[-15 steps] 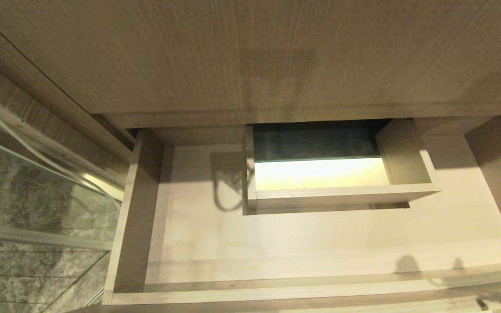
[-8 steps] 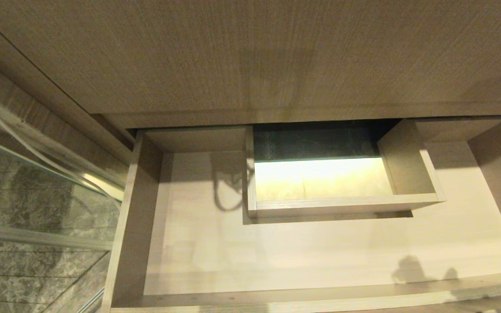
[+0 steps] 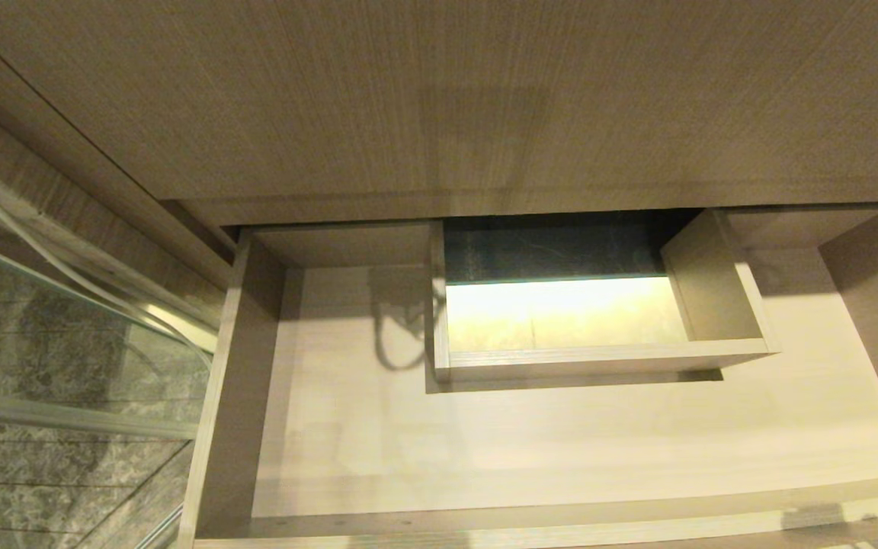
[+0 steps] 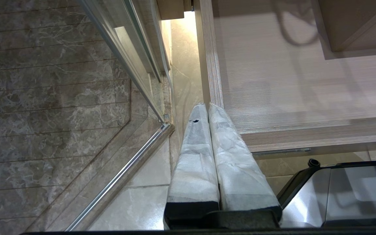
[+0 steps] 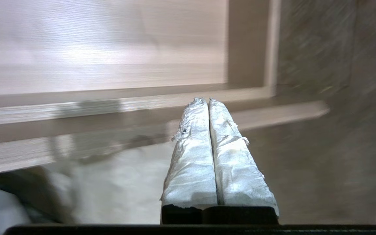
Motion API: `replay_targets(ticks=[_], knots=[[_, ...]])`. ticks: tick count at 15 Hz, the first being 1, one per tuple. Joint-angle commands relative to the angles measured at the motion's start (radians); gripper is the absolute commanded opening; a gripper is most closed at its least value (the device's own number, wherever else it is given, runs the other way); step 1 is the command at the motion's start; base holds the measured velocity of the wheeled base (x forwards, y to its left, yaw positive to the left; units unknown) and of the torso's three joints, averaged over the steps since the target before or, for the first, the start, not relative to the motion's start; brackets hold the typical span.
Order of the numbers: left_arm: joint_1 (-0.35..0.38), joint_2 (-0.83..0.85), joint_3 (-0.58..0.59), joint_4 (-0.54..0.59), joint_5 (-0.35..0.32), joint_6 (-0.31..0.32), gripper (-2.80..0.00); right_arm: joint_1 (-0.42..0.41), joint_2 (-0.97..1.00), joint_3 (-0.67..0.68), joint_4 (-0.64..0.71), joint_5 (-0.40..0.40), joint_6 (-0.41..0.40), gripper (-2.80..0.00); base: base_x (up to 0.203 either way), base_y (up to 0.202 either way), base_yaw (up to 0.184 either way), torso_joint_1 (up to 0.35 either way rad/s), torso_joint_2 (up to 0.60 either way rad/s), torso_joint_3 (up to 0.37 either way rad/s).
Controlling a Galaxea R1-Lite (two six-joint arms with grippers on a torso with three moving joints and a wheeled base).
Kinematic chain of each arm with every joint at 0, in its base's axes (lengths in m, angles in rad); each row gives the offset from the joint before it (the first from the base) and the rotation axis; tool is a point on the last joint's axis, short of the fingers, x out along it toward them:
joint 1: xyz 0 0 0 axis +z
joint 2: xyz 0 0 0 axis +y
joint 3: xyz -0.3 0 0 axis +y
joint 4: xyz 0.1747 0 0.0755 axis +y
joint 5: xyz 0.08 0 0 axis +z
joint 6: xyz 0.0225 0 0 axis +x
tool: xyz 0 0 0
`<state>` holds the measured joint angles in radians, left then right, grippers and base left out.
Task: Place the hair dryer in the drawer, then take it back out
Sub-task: Pick up the hairdryer
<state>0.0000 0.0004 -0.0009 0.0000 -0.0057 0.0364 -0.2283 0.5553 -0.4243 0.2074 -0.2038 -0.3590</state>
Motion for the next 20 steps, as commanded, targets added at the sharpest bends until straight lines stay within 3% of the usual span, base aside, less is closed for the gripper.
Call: replay_targets(ticks=[1, 3, 7, 9, 11, 18, 20], knots=[[0.000, 0.000, -0.001, 0.000, 0.000, 0.000, -2.80, 0.038, -0.164, 0.122, -0.036, -0.002, 0.120, -2.80, 0.000, 0.000, 0.000, 0.000, 0.00, 0.000], [0.000, 0.000, -0.001, 0.000, 0.000, 0.000, -2.80, 0.073, -0.254, 0.240, -0.105, -0.004, 0.185, -2.80, 0.000, 0.000, 0.000, 0.000, 0.00, 0.000], [0.000, 0.000, -0.001, 0.000, 0.000, 0.000, -2.80, 0.082, -0.276, 0.379, -0.277, 0.012, 0.221, -2.80, 0.000, 0.000, 0.000, 0.000, 0.00, 0.000], [0.000, 0.000, 0.001, 0.000, 0.000, 0.000, -2.80, 0.083, -0.276, 0.428, -0.375, 0.063, 0.236, -2.80, 0.000, 0.000, 0.000, 0.000, 0.00, 0.000], [0.000, 0.000, -0.001, 0.000, 0.000, 0.000, -2.80, 0.083, -0.276, 0.425, -0.327, 0.181, 0.282, -2.80, 0.000, 0.000, 0.000, 0.000, 0.00, 0.000], [0.000, 0.000, 0.000, 0.000, 0.000, -0.001, -2.80, 0.096, -0.277, 0.425, -0.273, 0.191, 0.285, -2.80, 0.000, 0.000, 0.000, 0.000, 0.00, 0.000], [0.000, 0.000, -0.001, 0.000, 0.000, 0.000, -2.80, 0.149, -0.273, 0.424, -0.273, 0.190, 0.289, -2.80, 0.000, 0.000, 0.000, 0.000, 0.00, 0.000]])
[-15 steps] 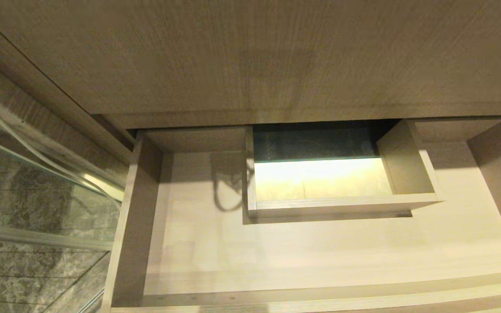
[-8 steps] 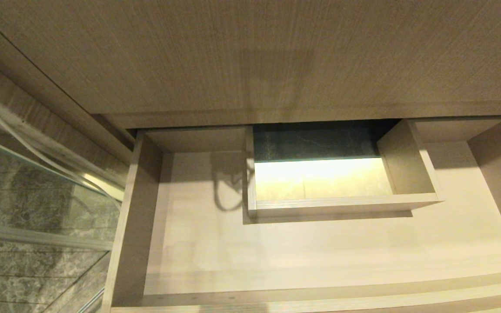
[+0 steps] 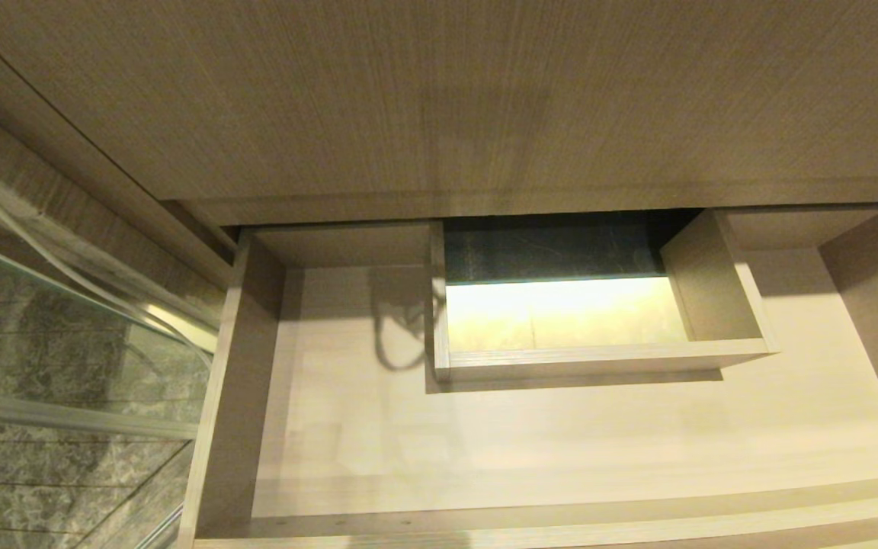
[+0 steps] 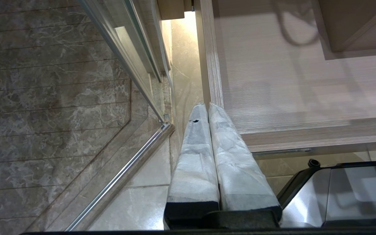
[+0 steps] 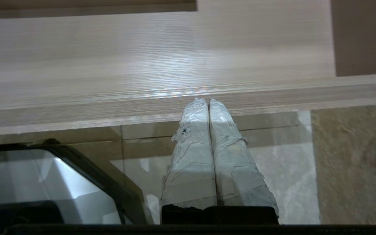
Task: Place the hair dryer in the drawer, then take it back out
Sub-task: Pick up the hairdryer
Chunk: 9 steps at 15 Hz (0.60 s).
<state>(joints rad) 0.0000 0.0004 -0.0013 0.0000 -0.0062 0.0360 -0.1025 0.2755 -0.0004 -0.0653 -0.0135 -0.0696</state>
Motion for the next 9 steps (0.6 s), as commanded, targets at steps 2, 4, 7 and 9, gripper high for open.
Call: replay_targets(ticks=[2, 4, 7, 9], knots=[[0.000, 0.000, 0.001, -0.002, 0.000, -0.005, -2.80, 0.075, -0.030, 0.000, -0.005, 0.000, 0.001, -2.80, 0.000, 0.000, 0.000, 0.000, 0.00, 0.000], [0.000, 0.000, 0.000, -0.002, 0.000, -0.005, -2.80, 0.080, -0.116, 0.000, -0.003, 0.005, 0.004, -2.80, 0.000, 0.000, 0.000, 0.000, 0.00, 0.000], [0.000, 0.000, 0.000, -0.002, 0.002, -0.007, -2.80, 0.091, -0.274, 0.000, 0.034, 0.010, 0.050, -2.80, 0.000, 0.000, 0.000, 0.000, 0.00, 0.000], [0.000, 0.000, 0.000, -0.002, 0.002, -0.008, -2.80, 0.094, -0.279, 0.000, 0.047, 0.006, 0.114, -2.80, 0.000, 0.000, 0.000, 0.000, 0.00, 0.000]])
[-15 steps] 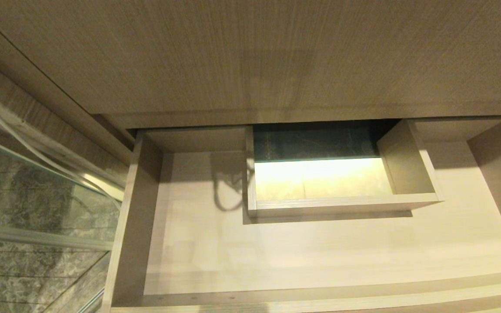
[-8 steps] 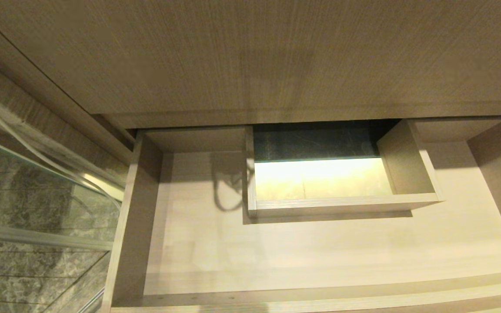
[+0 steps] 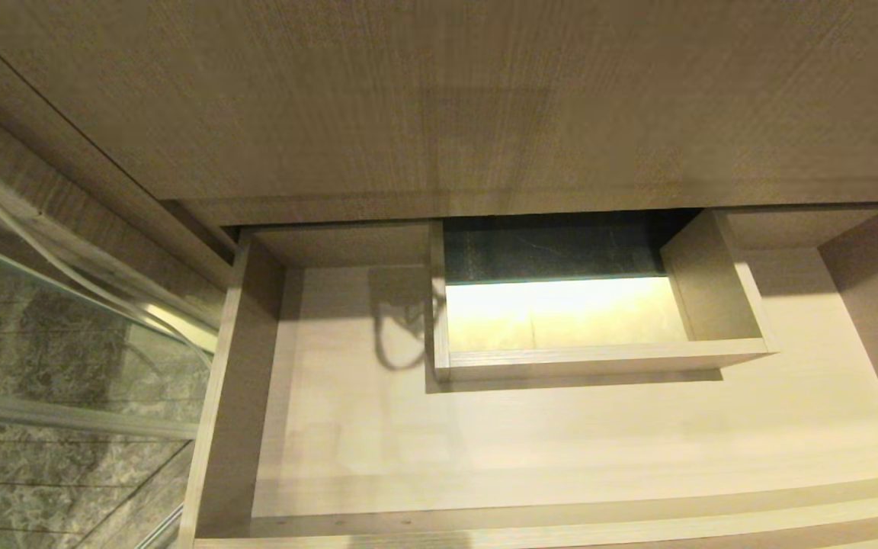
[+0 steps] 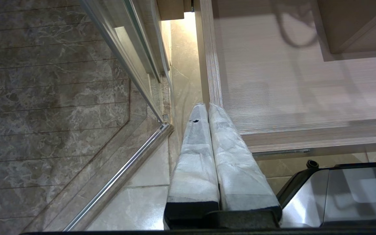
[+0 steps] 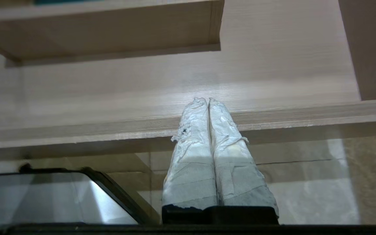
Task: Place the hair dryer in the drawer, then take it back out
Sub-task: Pick up the hairdryer
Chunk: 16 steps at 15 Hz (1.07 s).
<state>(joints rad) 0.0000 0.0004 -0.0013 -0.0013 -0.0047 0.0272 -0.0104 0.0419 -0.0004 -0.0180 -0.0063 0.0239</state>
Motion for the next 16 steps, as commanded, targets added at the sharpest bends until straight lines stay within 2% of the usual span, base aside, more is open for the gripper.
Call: replay_targets(ticks=[1, 16], knots=[[0.000, 0.000, 0.000, 0.000, 0.000, 0.000, -2.80, 0.004, -0.042, -0.001, 0.001, -0.003, 0.031, -2.80, 0.000, 0.000, 0.000, 0.000, 0.00, 0.000], [0.000, 0.000, 0.000, 0.000, 0.000, -0.001, -2.80, 0.003, -0.042, -0.001, 0.006, -0.004, 0.030, -2.80, 0.000, 0.000, 0.000, 0.000, 0.00, 0.000]])
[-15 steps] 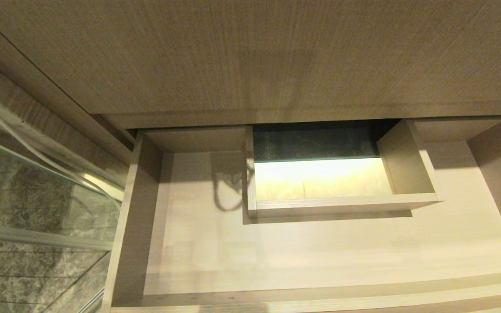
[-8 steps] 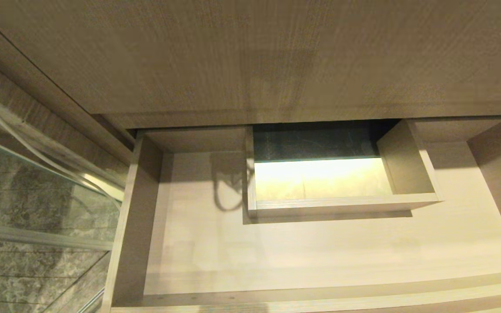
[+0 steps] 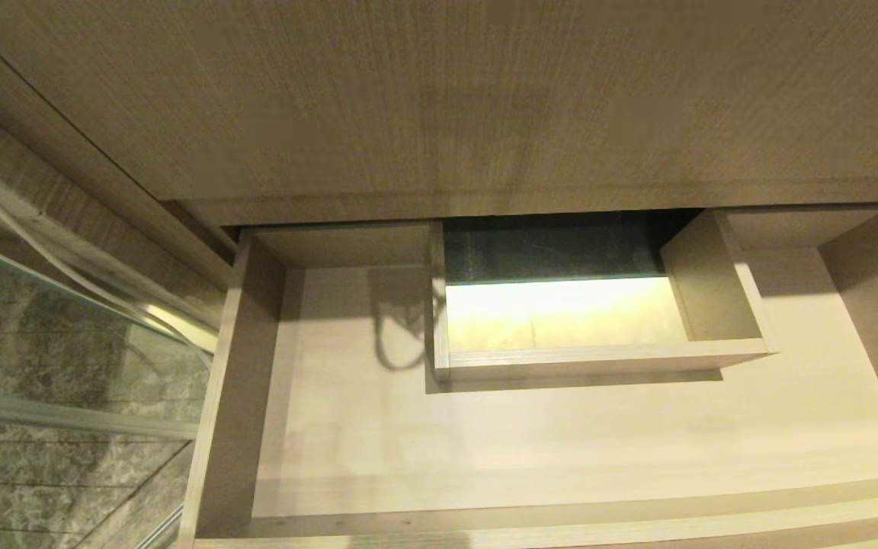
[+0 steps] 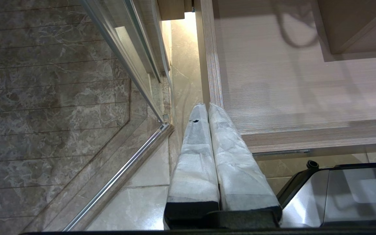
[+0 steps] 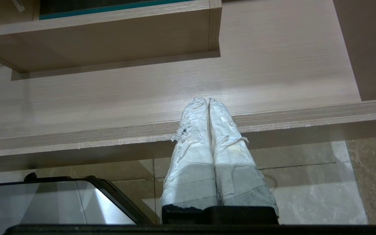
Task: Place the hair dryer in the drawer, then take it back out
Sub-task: Pick up the hairdryer
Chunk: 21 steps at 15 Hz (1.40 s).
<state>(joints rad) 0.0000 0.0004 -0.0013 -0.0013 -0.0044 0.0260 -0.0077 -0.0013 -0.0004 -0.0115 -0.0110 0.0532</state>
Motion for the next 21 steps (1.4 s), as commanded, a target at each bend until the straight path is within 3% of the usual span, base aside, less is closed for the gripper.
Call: replay_targets(ticks=[1, 21], knots=[[0.000, 0.000, 0.000, 0.000, 0.000, 0.000, -2.80, 0.000, 0.000, 0.000, -0.001, 0.000, 0.000, -2.80, 0.000, 0.000, 0.000, 0.000, 0.00, 0.000], [0.000, 0.000, 0.000, 0.004, 0.003, 0.006, -2.80, 0.000, 0.000, 0.000, 0.001, 0.000, 0.000, -2.80, 0.000, 0.000, 0.000, 0.000, 0.00, 0.000]])
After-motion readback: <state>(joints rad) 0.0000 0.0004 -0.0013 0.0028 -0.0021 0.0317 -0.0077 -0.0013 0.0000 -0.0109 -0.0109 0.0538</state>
